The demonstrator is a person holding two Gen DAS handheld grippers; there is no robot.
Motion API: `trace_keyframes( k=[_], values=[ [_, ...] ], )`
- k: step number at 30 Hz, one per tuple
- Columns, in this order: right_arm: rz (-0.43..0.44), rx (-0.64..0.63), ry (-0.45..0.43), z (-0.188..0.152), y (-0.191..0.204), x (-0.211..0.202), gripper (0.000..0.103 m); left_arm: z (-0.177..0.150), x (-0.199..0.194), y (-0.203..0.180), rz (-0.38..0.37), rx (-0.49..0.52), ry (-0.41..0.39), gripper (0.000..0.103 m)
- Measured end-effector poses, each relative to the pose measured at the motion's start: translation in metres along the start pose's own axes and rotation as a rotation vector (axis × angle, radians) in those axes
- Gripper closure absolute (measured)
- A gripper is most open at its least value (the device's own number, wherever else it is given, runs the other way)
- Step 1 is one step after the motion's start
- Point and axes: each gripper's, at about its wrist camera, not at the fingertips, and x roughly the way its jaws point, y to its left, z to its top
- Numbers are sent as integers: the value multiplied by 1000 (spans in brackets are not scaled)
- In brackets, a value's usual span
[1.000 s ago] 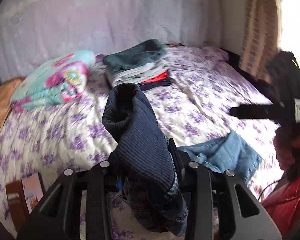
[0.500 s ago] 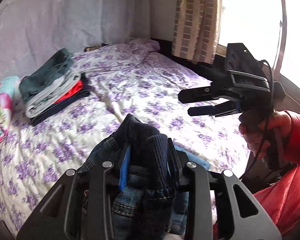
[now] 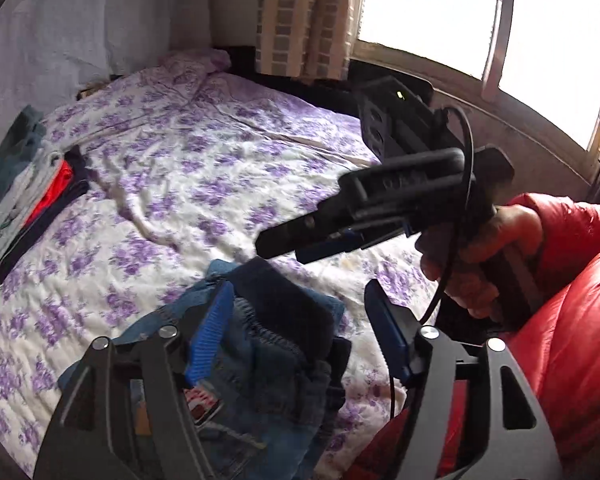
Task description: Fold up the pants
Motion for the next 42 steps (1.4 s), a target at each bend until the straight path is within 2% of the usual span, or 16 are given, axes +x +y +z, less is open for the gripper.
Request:
trace_keyframes(
  k=[4, 8, 11, 13, 16, 19, 21, 23, 25, 26, 28, 30, 33, 36, 39, 42],
  values=[
    [-56, -44, 91, 0, 3, 31, 33, -24, -44, 62, 141, -233, -29, 20],
    [-40, -50, 130, -5, 6, 49, 34, -85, -62, 120, 276, -527, 62, 20],
    [-54, -121, 165, -8, 21, 57, 36, -126, -58, 135, 272, -684, 135, 20],
    [-82, -191, 180, -12, 34, 61, 49, -140, -55, 131, 242, -725, 122, 20],
    [-133, -336, 116, -12, 59, 48, 68, -138, -53, 131, 249, -730, 105, 19],
    [-130, -400, 33, 5, 89, 18, 70, -119, -57, 120, 222, -690, 80, 19],
    [-154, -427, 9, 18, 96, 3, 70, -101, -61, 102, 205, -574, 53, 17],
    [-189, -382, 51, 26, 79, 5, 70, -88, -50, 84, 183, -452, 92, 12],
    [-208, -267, 185, 25, 33, 32, 69, -88, -26, 75, 175, -387, 186, 8],
    [-240, -198, 208, 19, 6, 45, 60, -93, -8, 74, 174, -376, 258, 7],
    [-175, -137, 160, 9, -19, 48, 58, -104, 13, 80, 137, -432, 328, 5],
    [-207, -180, 149, 8, -8, 43, 54, -106, 7, 90, 106, -488, 312, 4],
    [-309, -332, 98, 4, 24, 29, 49, -98, -14, 88, 181, -446, 251, 4],
    [-344, -537, 45, -5, 58, 11, 47, -88, -34, 94, 227, -453, 177, 5],
    [-376, -637, 75, -14, 66, 12, 36, -74, -38, 114, 257, -496, 111, 5],
    [-399, -517, 212, -20, 22, 46, 28, -73, -3, 145, 280, -592, 207, 4]
  ],
)
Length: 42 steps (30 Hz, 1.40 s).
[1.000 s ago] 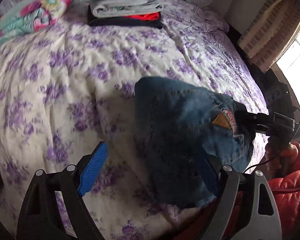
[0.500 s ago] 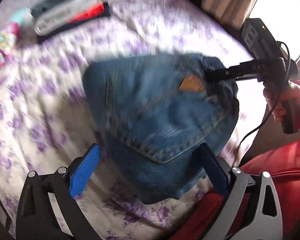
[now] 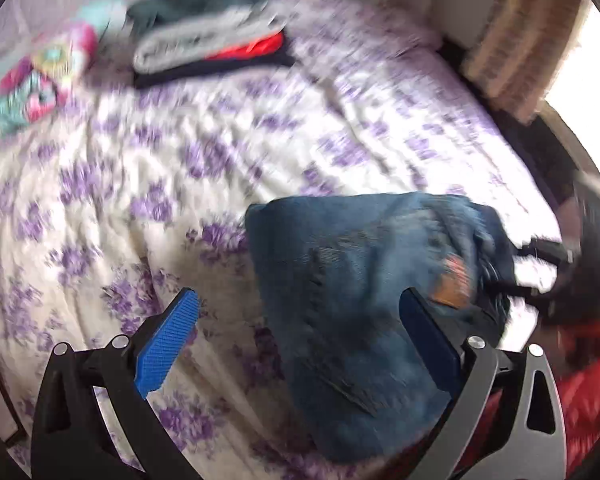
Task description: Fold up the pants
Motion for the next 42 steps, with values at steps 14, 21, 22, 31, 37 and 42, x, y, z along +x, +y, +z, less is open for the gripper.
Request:
trace_keyframes(
  k=[14, 21, 22, 31, 37, 42],
  values=[
    [-45, -158, -315, 36, 38, -63, 17, 4, -14, 22, -81, -134, -64, 5],
    [-69, -209, -208, 40, 61, 6, 23, -11, 32, 28, -72, -160, 81, 4],
    [-69, -207, -212, 41, 64, -2, 24, -11, 30, 33, -93, -191, 93, 4],
    [-113, -170, -172, -17, 52, -28, 15, -54, -20, 3, -166, 120, 12, 5],
    [10, 222, -152, -47, 10, -1, 4, -72, 11, 1, -199, 140, 122, 4],
    [-168, -12, -251, -38, 48, -41, 4, -70, -11, -18, -103, 262, 51, 4]
  ],
)
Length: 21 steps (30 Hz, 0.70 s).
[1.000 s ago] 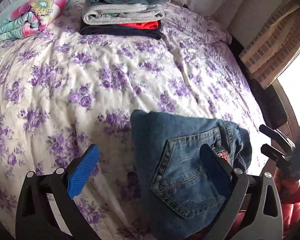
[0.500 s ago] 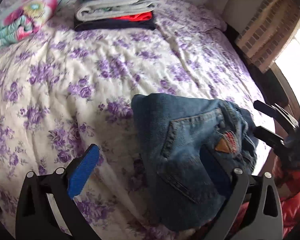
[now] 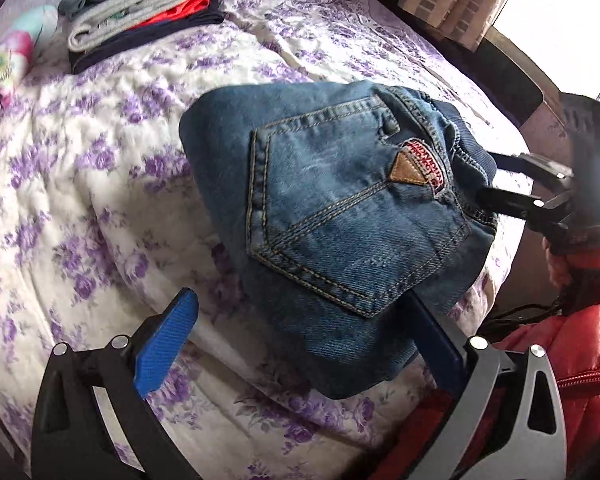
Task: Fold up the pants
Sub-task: 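Carry the folded jeans with both grippers toward the stack of folded clothes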
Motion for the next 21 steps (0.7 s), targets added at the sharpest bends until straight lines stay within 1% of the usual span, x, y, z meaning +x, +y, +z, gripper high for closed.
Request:
trace_keyframes(
  k=[2, 4, 6, 8, 10, 11, 12, 13, 14, 15, 16, 17, 18, 21],
  values=[
    [-33, -64, -75, 10, 6, -17, 4, 6, -5, -4, 28, 27, -28, 4],
    [-44, -85, -118, 23, 9, -25, 4, 15, -10, 1, 36, 14, -67, 4],
    [-25, -77, -153, 38, 10, -27, 4, 24, -20, 11, 14, -44, -126, 4],
    [4, -70, -168, 49, 13, -22, 4, 40, -20, 21, -13, -106, -142, 4],
    [30, -78, -141, 56, 21, -6, 4, 53, -10, 30, 3, -154, -109, 4],
    [46, -83, -90, 55, 23, 9, 4, 58, 3, 34, 23, -170, -63, 4],
    [48, -87, 8, 50, 25, 33, 3, 59, 22, 38, 59, -178, 7, 4],
    [3, -110, 86, 41, 27, 55, 3, 59, 38, 38, 68, -185, 52, 4],
    [-37, -150, 74, 34, 33, 62, 3, 56, 46, 43, 42, -235, 62, 4],
    [-44, -171, 24, 32, 37, 58, 3, 54, 47, 47, 30, -289, 57, 4],
    [-46, -176, 32, 34, 38, 55, 3, 52, 46, 48, 26, -313, 60, 4],
    [-40, -177, 55, 37, 38, 53, 3, 52, 43, 47, 27, -309, 61, 4],
    [-31, -181, 60, 38, 37, 50, 3, 52, 39, 43, 46, -284, 47, 4],
    [-50, -174, 25, 43, 29, 34, 4, 53, 28, 30, 119, -210, 16, 5]
  ],
)
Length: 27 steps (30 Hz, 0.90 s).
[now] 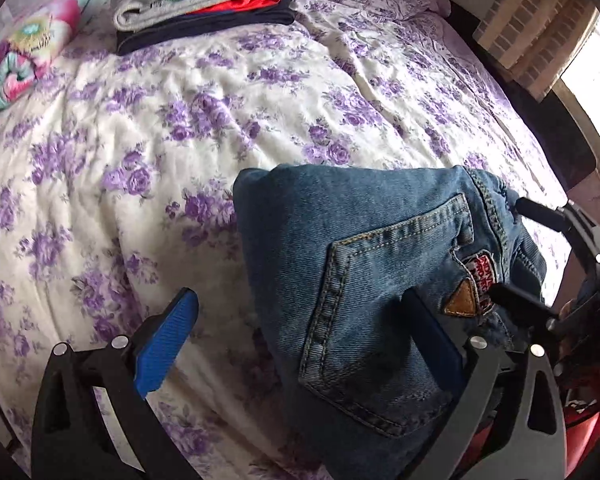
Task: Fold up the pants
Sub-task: 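Carry the folded jeans with both grippers toward the stack of folded clothes, then lower the folded jeans beside the clothes stack and open both grippers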
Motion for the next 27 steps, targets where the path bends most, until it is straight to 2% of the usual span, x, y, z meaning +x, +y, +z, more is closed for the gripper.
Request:
trace_keyframes(
  k=[4, 8, 12, 21, 27],
  values=[
    [11, 86, -27, -1, -30, -16, 4, 3, -8, -8, 39, 39, -18, 5],
    [50, 248, 20, -8, -65, -8, 4, 3, -8, -11, 44, 47, -21, 5],
    [118, 380, 43, -18, -80, 4, 4, 6, -6, -17, 53, 59, -27, 5],
    [210, 409, 85, -19, -81, 29, 4, 10, 0, -22, 54, 51, -16, 5],
    [324, 462, 104, -23, -89, 44, 4, 9, 3, -20, 50, 24, -13, 4]
  ],
)
